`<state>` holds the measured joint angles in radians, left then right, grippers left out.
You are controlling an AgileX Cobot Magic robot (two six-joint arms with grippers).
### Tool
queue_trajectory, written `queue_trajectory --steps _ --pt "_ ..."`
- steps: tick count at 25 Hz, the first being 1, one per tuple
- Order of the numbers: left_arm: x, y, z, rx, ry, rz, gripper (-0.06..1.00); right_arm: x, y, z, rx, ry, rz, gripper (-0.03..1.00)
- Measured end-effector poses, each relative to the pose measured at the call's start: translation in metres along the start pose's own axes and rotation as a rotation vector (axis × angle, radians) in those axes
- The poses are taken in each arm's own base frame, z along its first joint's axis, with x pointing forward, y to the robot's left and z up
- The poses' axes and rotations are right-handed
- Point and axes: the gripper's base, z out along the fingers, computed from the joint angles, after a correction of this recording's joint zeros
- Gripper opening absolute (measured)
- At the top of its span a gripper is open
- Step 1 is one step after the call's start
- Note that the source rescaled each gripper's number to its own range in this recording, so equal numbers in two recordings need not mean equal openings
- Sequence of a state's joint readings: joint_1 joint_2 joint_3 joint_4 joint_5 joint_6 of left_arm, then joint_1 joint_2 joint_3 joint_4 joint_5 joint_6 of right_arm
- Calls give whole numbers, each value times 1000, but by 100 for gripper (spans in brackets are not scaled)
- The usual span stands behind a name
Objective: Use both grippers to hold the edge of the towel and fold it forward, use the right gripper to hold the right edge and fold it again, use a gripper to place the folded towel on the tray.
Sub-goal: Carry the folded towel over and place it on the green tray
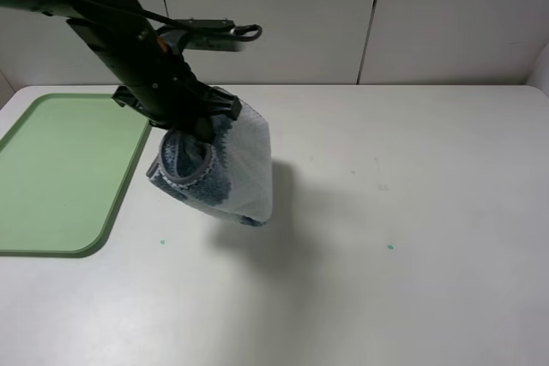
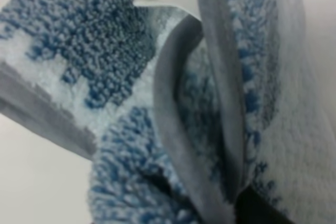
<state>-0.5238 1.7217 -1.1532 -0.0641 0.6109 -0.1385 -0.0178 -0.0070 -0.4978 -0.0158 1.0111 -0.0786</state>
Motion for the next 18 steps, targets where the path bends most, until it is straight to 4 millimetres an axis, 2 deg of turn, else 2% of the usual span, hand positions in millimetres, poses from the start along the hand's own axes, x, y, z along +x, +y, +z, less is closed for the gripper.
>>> queue_trajectory --steps 7,18 --pt "13 57 -17 -59 -34 -93 19 0 0 0 0 0 0 100" --pt "18 133 -27 -147 -65 -183 19 0 0 0 0 1 0 100"
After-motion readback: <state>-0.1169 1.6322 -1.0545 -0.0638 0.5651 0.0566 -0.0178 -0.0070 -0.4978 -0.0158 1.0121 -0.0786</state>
